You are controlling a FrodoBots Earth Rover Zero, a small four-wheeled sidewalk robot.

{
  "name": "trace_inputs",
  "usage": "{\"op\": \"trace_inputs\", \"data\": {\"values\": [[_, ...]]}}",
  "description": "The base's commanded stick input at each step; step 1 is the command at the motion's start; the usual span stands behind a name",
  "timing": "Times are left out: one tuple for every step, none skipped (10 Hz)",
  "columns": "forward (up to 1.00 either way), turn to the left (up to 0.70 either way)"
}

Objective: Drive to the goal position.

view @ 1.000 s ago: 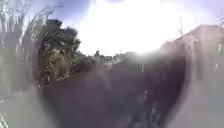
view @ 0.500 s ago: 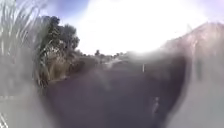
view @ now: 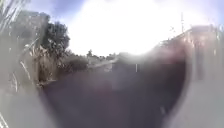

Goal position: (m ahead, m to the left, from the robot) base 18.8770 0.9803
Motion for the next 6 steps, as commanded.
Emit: {"op": "trace_inputs", "data": {"values": [[0.85,-0.09],[0.85,-0.05],[0.85,-0.01],[0.85,0.00],[0.85,0.00],[0.85,0.00]]}}
